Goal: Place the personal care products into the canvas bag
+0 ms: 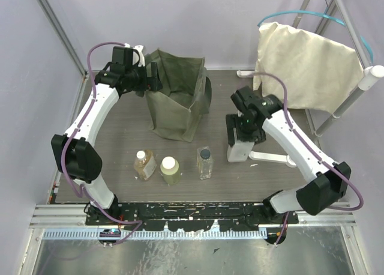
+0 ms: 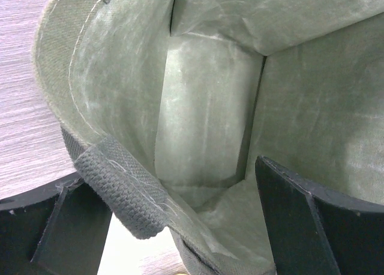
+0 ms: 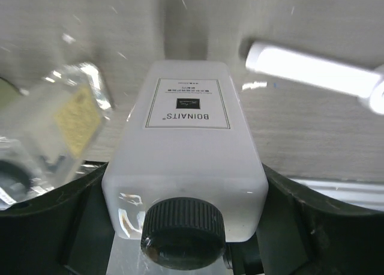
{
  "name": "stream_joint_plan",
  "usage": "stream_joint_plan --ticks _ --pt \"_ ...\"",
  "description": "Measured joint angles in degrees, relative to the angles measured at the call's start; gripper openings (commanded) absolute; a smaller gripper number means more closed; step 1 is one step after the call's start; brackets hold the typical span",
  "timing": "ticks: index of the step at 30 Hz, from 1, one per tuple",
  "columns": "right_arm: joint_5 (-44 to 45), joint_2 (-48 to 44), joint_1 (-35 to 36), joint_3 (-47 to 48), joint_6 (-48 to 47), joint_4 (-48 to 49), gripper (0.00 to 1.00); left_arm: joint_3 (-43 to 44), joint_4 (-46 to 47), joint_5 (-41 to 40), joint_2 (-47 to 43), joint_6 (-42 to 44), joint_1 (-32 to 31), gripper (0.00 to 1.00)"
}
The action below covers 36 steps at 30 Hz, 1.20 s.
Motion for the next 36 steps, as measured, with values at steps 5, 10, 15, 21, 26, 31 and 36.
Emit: stream_joint_plan --ticks 5,10,15,21,26,31,36 --pt "2.2 2.6 0.0 18.6 -0.9 -0.5 0.01 -0.9 0.0 0.1 -0.8 0.0 0.0 0.98" --pt "2.3 3.0 -0.1 28.5 -3.5 4.4 0.01 -1.6 0.0 0.2 -1.3 0.0 0.0 0.98" --pt "-0.3 6.3 -0.1 33.9 -6.3 8.7 0.01 -1.9 0.0 0.6 -1.6 0.0 0.0 0.98" --pt "-5.6 14.1 -0.1 44.1 -9.6 15.9 0.01 -4.6 0.7 1.3 -3.6 -0.5 0.0 0.98" --pt "-9.6 18.1 -0.1 52.1 -11.3 20.0 0.01 -6.2 1.1 1.4 -4.7 -0.7 0.0 0.98" --pt "-13.7 19.3 -0.1 57.0 -11.9 25.3 0.01 -6.8 1.1 1.4 -5.6 -1.1 0.0 0.98" --pt "-16.2 19.6 -0.1 57.3 -11.9 29.0 0.01 -6.9 1.1 1.9 -5.8 -1.4 0.0 0.98"
